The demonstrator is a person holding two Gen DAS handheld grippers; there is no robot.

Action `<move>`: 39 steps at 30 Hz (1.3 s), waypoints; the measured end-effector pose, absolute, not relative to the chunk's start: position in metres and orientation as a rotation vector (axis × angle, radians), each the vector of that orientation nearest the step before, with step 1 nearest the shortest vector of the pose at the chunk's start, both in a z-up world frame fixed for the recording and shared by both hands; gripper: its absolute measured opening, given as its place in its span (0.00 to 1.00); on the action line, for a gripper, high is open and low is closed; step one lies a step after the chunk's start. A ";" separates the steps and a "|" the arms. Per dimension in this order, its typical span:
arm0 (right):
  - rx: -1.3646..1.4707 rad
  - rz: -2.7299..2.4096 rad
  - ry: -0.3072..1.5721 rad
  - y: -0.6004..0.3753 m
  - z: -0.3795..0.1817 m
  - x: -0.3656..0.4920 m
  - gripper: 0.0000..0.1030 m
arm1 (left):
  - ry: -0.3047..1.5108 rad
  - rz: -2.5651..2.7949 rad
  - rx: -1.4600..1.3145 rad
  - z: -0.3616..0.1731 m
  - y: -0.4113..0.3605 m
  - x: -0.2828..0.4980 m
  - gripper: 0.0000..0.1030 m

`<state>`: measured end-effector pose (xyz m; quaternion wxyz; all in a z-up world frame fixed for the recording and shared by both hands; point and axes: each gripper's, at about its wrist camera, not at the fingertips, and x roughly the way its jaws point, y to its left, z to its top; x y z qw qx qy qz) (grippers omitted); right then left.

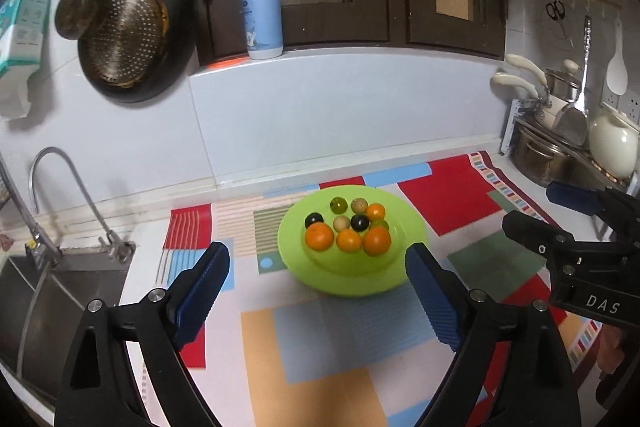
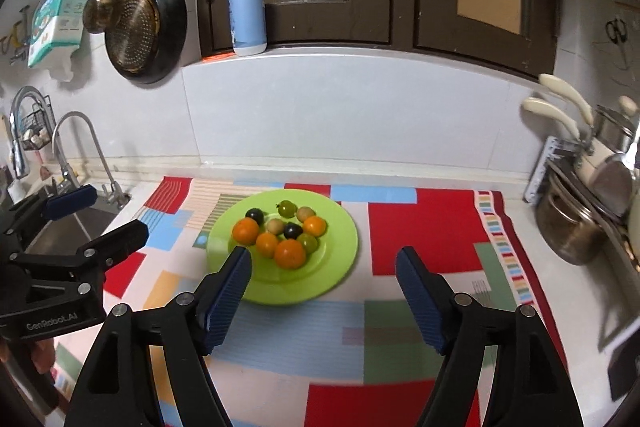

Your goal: Organize fruits

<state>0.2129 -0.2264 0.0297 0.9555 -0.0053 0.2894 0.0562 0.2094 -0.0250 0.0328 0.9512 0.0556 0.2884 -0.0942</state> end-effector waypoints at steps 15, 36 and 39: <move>0.028 0.113 0.566 -0.226 0.032 0.134 0.75 | 0.518 -0.180 0.128 0.049 -0.017 0.133 0.94; 0.042 0.107 0.537 -0.223 0.040 0.104 0.75 | 0.482 -0.171 0.119 0.062 -0.013 0.105 0.98; 0.041 0.108 0.537 -0.223 0.040 0.104 0.75 | 0.475 -0.166 0.116 0.063 -0.012 0.104 0.99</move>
